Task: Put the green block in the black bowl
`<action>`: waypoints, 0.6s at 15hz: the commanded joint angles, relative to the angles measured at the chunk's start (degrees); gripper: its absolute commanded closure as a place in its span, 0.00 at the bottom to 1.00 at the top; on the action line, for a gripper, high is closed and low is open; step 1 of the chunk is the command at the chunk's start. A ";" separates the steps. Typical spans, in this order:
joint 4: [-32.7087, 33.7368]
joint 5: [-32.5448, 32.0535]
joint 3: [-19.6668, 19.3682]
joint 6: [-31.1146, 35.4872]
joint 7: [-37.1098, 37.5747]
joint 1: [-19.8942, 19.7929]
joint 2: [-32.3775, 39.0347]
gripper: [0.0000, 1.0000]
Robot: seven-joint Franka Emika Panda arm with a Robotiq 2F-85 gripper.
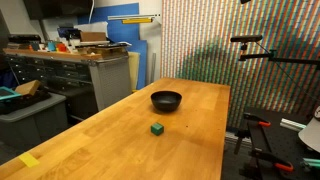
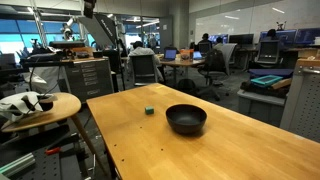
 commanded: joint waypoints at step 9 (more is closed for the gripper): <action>0.62 0.15 0.48 -0.16 -0.19 -0.63 -0.24 0.00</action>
